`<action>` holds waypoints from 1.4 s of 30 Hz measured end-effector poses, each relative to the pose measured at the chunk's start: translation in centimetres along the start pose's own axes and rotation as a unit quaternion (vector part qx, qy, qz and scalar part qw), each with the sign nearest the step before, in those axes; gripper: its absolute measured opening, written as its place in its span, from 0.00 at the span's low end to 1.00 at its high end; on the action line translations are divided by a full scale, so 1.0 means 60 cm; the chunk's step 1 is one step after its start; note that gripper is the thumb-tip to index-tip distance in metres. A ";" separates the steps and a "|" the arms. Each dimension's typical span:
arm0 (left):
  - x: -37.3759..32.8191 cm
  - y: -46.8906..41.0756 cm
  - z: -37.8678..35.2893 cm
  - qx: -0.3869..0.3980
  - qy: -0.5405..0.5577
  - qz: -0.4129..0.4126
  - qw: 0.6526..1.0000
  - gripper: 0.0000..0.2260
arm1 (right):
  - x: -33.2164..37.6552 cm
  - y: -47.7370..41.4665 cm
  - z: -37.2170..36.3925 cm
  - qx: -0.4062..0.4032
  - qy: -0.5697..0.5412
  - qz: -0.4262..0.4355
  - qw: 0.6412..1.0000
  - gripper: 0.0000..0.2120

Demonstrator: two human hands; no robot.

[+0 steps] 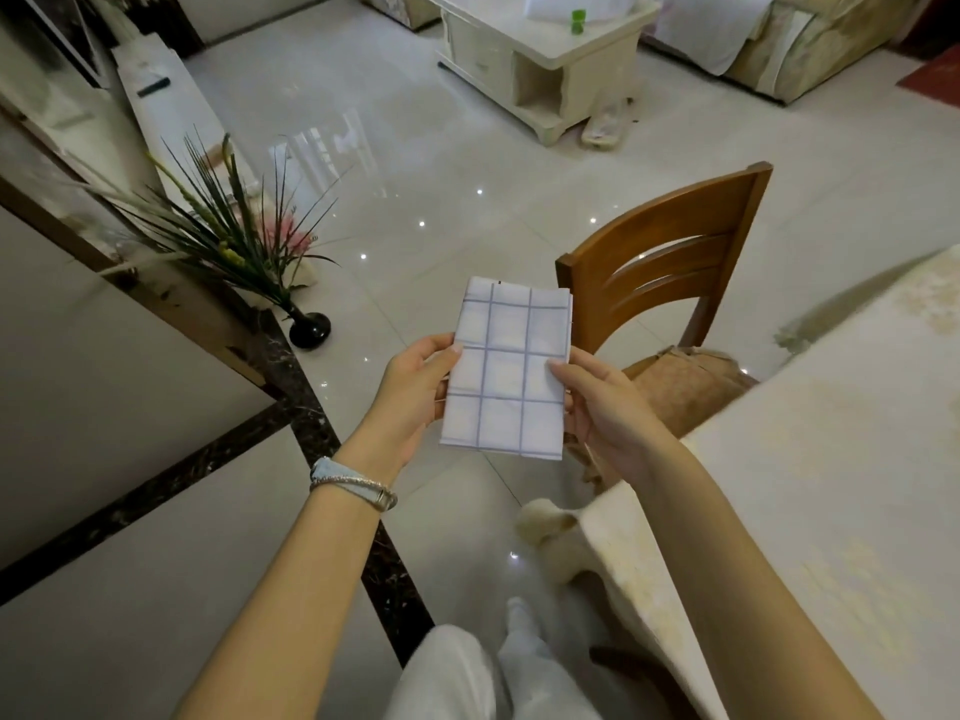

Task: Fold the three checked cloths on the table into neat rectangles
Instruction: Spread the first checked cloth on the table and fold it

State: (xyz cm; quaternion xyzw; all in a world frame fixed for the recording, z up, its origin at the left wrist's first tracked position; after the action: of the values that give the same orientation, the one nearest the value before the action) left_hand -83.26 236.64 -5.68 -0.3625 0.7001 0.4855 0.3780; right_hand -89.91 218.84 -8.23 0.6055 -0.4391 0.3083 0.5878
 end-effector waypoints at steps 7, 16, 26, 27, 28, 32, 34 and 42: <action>-0.049 -0.136 0.041 0.008 0.001 0.012 1.000 0.11 | 0.043 -0.135 -0.027 0.002 0.020 -0.001 1.000 0.14; -0.182 -0.394 0.094 0.052 -0.008 0.018 0.998 0.11 | 0.164 -0.364 -0.085 -0.040 0.006 0.030 0.999 0.13; -0.303 -0.635 0.056 0.136 -0.057 0.033 0.989 0.10 | 0.268 -0.539 -0.070 -0.118 -0.061 0.033 0.991 0.15; -0.309 -0.657 0.040 0.144 -0.062 0.037 0.987 0.10 | 0.279 -0.553 -0.055 -0.125 -0.063 0.037 0.989 0.14; -0.314 -0.679 0.023 0.152 -0.064 0.040 0.985 0.11 | 0.288 -0.569 -0.039 -0.134 -0.065 0.040 0.988 0.14; -0.334 -0.771 -0.052 0.186 -0.077 0.043 0.979 0.10 | 0.322 -0.635 0.034 -0.165 -0.072 0.045 0.983 0.14; -0.344 -0.817 -0.095 0.197 -0.075 0.037 0.977 0.09 | 0.342 -0.669 0.078 -0.175 -0.079 0.051 0.980 0.14; -0.390 -0.988 -0.312 0.252 -0.115 0.018 0.961 0.10 | 0.431 -0.774 0.279 -0.248 -0.114 0.068 0.960 0.12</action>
State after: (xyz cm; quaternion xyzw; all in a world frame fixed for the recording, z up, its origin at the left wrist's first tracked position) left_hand -24.16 206.33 -4.59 -0.1844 0.7576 0.3389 0.5264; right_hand -39.78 194.47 -7.70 0.4411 -0.6061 0.1579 0.6428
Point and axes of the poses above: each hand's wrist, its own y-axis away from the middle knuckle, its own z-axis out of the back of the hand, x = y × z, the point moved 6 cm from there along -y, towards the middle knuckle, and after that the axes turned 13 degrees about y, right-handed, at the moved point
